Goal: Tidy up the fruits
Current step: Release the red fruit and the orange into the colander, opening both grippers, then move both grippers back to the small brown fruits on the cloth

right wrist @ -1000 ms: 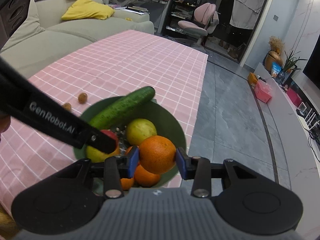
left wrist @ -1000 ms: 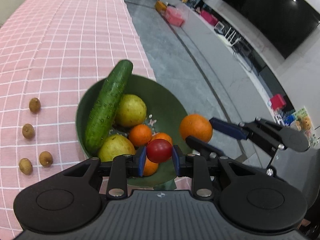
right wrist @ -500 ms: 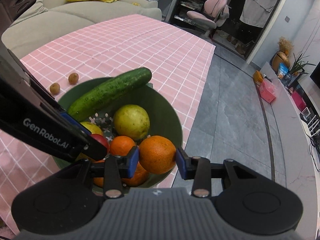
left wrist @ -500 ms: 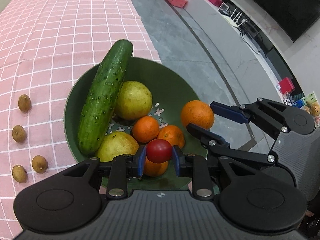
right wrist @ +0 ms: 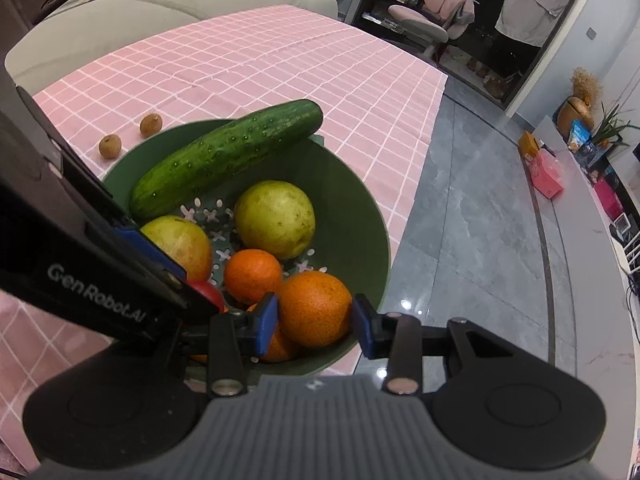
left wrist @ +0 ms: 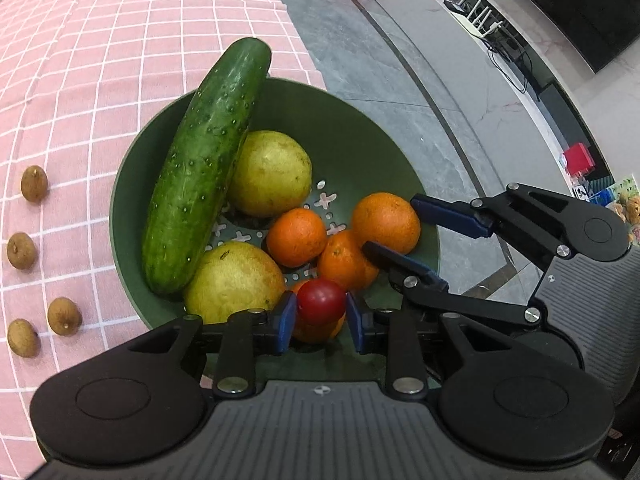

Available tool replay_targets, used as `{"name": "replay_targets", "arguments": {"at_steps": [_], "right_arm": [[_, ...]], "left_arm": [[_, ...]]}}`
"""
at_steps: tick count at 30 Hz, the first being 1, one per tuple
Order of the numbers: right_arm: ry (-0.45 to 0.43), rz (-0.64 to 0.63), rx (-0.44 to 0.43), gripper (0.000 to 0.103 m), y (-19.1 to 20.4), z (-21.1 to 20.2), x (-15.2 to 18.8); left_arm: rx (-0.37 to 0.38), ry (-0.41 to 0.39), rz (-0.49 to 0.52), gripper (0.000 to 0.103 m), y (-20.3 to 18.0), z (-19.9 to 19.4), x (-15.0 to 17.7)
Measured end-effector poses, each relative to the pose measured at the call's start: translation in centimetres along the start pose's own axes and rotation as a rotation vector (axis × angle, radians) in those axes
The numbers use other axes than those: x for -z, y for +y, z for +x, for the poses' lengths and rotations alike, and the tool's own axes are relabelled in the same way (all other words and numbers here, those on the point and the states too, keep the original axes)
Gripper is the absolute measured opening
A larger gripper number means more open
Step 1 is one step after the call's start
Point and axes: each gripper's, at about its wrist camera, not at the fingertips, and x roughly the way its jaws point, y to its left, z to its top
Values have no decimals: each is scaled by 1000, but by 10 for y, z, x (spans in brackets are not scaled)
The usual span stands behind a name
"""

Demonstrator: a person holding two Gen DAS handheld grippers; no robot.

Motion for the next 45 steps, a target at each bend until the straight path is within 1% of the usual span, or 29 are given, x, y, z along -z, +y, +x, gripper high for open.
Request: {"name": "replay_targets", "arguments": {"at_steps": [3,7,9,10,13,15,16,18,20,26,28,33,35,40,45], "right_arm": [[2,0,-1,38,-1,1,-1],[4,-10,7,38,0,-1,-2],[0,-20,16,37,2,-3,-1],[-3,-27,22,39,2,-4,-2],[-7,-47,33,40,3,-8,-3],[-14,-54,49,44,3,-12,-4],[-21,-58,61,46,4,-14,-4],[-32,-56,72,49,3,-20,-6],[-43,-53,85,59,2,-25,-7],[-81,-47,116,60,12,-45,-14],[-90,-29,121,60,16,-53,-16],[-114,30,111,61,27,-68,-21],[-125,56,103,61,32,-73,-23],[-160,149,36,61,48,-84,-29],[-182,183,-37,61,73,-86,-36]], "left_arm": [[13,-2,-16,38,4,-1,2],[8,-5,-6,39,4,-4,3],[8,-9,-8,42,6,-8,6],[8,-10,-11,43,5,-8,6],[5,-18,-22,48,5,-13,9],[-8,-32,-26,57,5,-17,11],[-16,-43,-26,59,4,-21,12],[-19,-71,-27,69,4,-28,14],[-10,-95,-34,75,5,-36,15],[-39,-177,4,75,-2,-67,21],[-38,-193,20,75,-1,-77,25],[-112,-262,46,75,2,-100,35],[-125,-277,64,75,5,-109,37],[-160,-323,83,75,18,-133,47],[-168,-348,69,74,39,-151,56]]}}
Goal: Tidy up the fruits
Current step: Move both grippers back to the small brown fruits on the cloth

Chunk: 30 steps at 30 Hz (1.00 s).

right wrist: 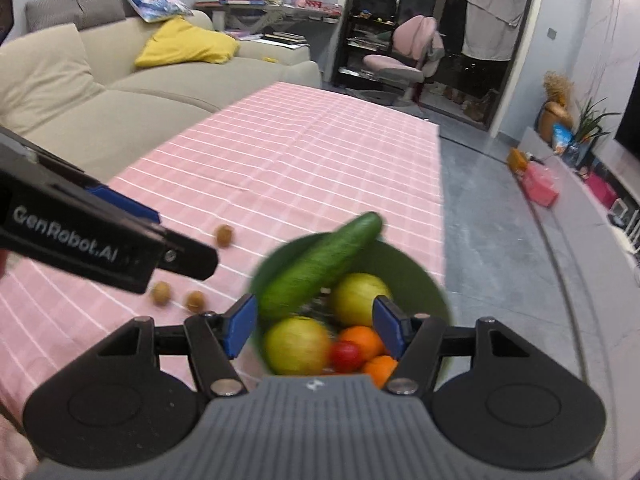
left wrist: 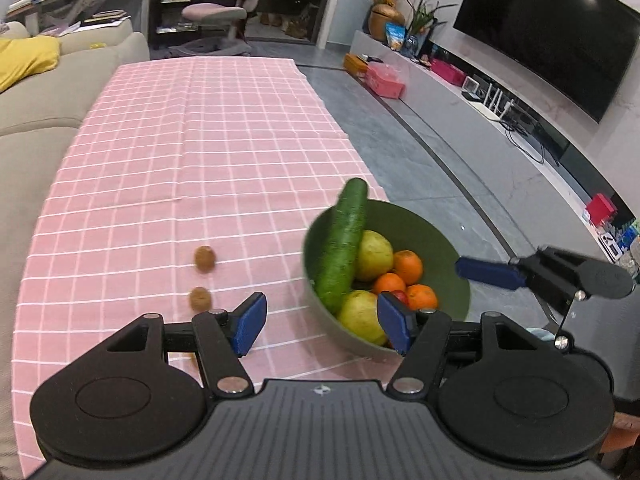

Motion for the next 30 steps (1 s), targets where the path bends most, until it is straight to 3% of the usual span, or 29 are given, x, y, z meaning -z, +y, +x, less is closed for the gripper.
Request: {"name": "replay_targets", "arguments": {"at_steps": [7,13,16,23,30], "right_arm": [[17,-36,-84,61,38,9,-3],[38,-67,-111,61,55,24,-4],[45,-91,-118,61,64,32,-4],[42,-174,-114,61,81,48,-3],[40,-287,-132,50,97,62,1]], "left_arm": [[-20,-8,-5,73,22,-8,10],[-56,4,-29,63,40,-4,19],[-57,-11,-30,53,50,-1,25],[-87,-38,-28,51,71,5,33],[4,7,-184,51,103,8,42]]}}
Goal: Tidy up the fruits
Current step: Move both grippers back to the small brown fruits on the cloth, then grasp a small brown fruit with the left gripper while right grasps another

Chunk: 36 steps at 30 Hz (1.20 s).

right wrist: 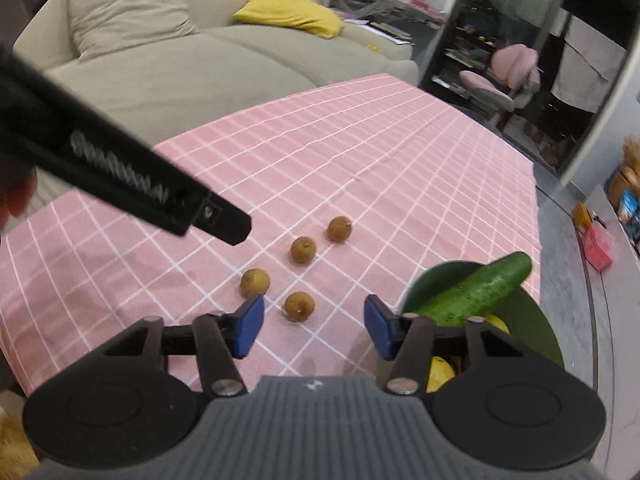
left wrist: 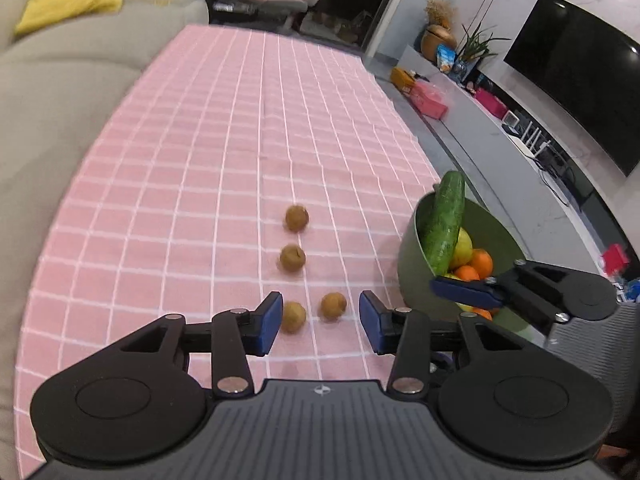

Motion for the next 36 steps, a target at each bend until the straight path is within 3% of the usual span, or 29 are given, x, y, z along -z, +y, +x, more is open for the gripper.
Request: {"name": "replay_targets", "arguments": {"at_steps": [4,12,29,36], "right_arm": [[12,-57,-12,41,8,12,1],[53,-117,-10,28,12,50,4],[60,-117,-52,26,8,86,12],[63,-98,-62,20,5,91,12]], "left_arm": [[-3,61,4,38,5,10,3],[-9,104,-20,35,16,41,11],[-77,147,35,35,8,83,11],[-95,158,44,33,6,93,10]]}}
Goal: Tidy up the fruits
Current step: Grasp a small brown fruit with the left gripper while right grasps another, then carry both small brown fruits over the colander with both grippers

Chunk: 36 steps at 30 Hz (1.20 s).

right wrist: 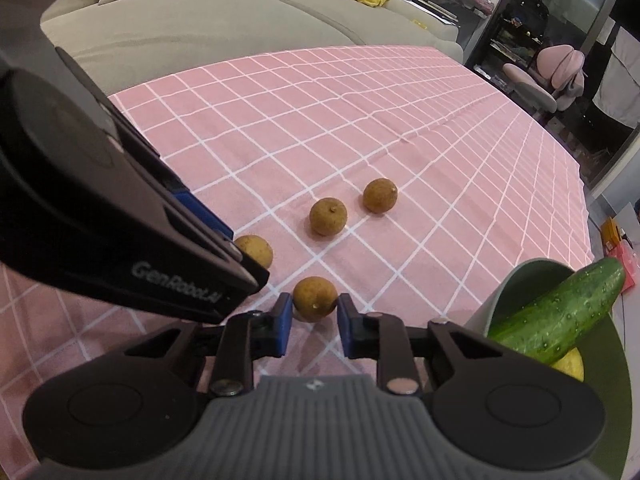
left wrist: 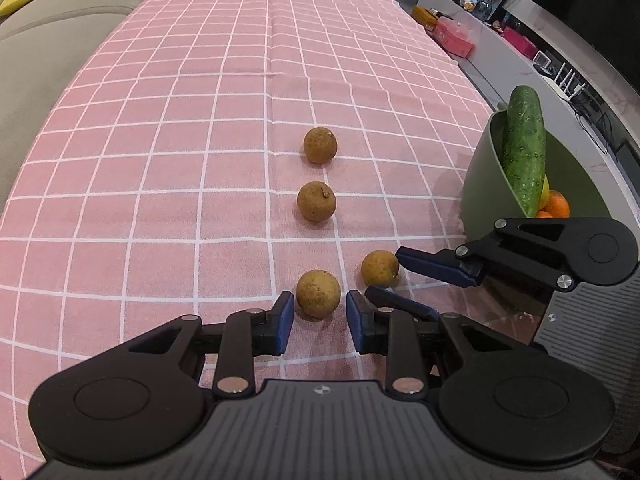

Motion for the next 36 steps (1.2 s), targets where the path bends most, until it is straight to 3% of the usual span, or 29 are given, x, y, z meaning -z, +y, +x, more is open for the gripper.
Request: {"name": "replay_targets", "arguments": {"at_steps": [5,17,29,36], "right_arm": [[-7,-1,9,20,0,3,-1],[-43,15,15,19,-3,-10,-3],[-113,66,38,19,-12,-76,-4],[-130,149,91,19,-33,-121,10]], "left_arm": [[3,3,-9,27,1,2,0],[-13,-42,-19,26,-4,-19,-7],[48,-152,18,26,-34,-71,-19],[124,-184,95,26,-78,-86,-20]]}}
